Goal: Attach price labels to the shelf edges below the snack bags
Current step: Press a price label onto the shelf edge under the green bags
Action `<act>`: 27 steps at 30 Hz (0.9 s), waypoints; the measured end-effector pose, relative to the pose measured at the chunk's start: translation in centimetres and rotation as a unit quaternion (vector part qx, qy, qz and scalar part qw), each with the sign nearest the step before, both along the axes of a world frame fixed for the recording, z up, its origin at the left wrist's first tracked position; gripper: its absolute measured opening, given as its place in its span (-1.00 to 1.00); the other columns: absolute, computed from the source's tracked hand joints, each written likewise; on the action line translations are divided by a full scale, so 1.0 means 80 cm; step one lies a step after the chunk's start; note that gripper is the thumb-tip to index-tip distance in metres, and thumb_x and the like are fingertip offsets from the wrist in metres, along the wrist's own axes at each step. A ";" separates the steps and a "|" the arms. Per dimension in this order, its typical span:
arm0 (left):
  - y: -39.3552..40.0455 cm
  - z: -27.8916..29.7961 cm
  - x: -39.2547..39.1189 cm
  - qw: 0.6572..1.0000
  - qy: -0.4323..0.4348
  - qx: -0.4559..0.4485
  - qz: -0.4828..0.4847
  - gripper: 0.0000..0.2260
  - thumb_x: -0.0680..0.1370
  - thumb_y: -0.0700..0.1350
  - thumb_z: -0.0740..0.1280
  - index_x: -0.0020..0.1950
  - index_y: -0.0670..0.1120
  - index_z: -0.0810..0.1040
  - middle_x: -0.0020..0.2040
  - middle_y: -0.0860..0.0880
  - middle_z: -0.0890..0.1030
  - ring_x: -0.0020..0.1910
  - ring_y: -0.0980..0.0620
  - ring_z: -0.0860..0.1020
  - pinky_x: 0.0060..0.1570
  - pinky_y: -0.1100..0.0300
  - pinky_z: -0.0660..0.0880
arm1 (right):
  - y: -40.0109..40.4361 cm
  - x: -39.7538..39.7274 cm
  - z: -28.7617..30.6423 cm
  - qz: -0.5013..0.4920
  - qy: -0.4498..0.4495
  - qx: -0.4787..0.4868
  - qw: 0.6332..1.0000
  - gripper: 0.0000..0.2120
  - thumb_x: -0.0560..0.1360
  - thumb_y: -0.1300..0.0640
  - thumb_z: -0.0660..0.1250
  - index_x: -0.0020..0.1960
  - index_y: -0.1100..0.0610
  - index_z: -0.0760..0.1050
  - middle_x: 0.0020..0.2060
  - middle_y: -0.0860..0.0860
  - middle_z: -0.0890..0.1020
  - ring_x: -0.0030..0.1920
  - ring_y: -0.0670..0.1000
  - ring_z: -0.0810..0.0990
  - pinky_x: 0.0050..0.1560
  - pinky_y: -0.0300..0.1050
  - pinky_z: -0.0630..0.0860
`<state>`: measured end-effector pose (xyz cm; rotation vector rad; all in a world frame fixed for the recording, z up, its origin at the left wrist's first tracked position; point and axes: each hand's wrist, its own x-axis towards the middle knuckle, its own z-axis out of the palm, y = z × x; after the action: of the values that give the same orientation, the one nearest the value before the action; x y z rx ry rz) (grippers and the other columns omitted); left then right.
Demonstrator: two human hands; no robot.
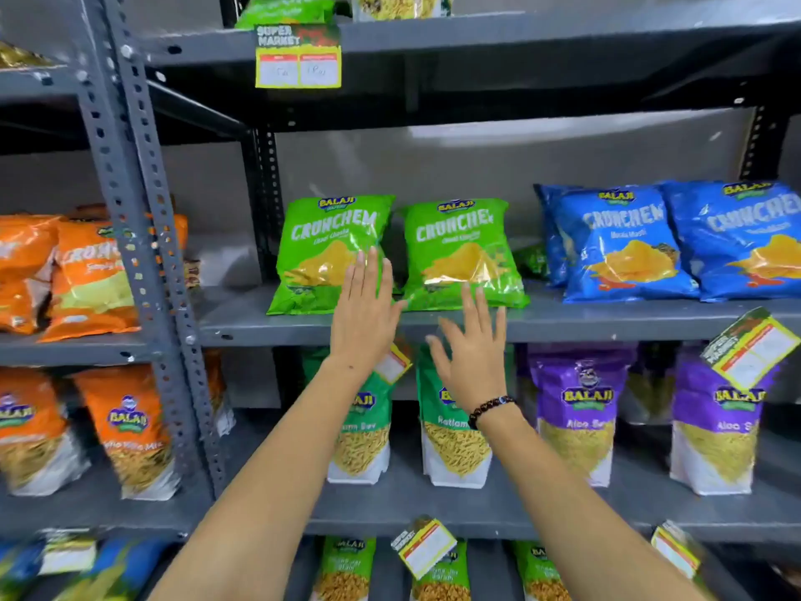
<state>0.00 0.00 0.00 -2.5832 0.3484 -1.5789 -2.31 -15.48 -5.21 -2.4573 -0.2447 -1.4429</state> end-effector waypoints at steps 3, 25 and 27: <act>0.030 -0.013 0.009 0.997 0.055 0.045 -0.022 -0.57 0.45 -0.05 0.46 0.22 -0.24 0.52 0.37 -0.34 0.41 0.37 -0.30 0.37 0.30 -0.17 0.37 | 0.031 0.004 -0.026 -0.009 0.058 0.011 0.998 -0.80 0.41 0.05 0.35 -0.11 0.19 0.60 0.42 0.26 0.29 0.44 0.24 0.22 0.36 0.44 0.16; 0.045 -0.063 0.010 0.925 0.186 -0.250 -0.219 -0.89 0.52 -0.23 0.36 -0.19 -0.21 0.51 0.07 -0.11 0.56 0.18 -0.11 0.47 0.10 -0.03 0.46 | 0.019 0.024 0.034 0.079 0.187 0.134 0.970 -0.87 0.37 0.16 0.46 -0.30 0.20 0.62 0.03 0.14 0.59 0.12 0.11 0.48 0.23 0.04 0.36; 0.042 -0.056 0.009 0.929 0.172 -0.260 -0.199 -0.88 0.54 -0.20 0.34 -0.19 -0.17 0.50 -0.05 -0.07 0.55 0.00 -0.07 0.50 -0.15 0.09 0.42 | 0.020 0.024 0.043 0.089 0.196 0.147 0.965 -0.86 0.37 0.16 0.45 -0.30 0.22 0.63 -0.16 0.08 0.59 -0.04 0.07 0.51 0.02 -0.04 0.46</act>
<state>0.71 3.33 -4.46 -3.3998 0.5797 -1.4704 -0.37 -13.89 -1.79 -2.3389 -0.1488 -0.8280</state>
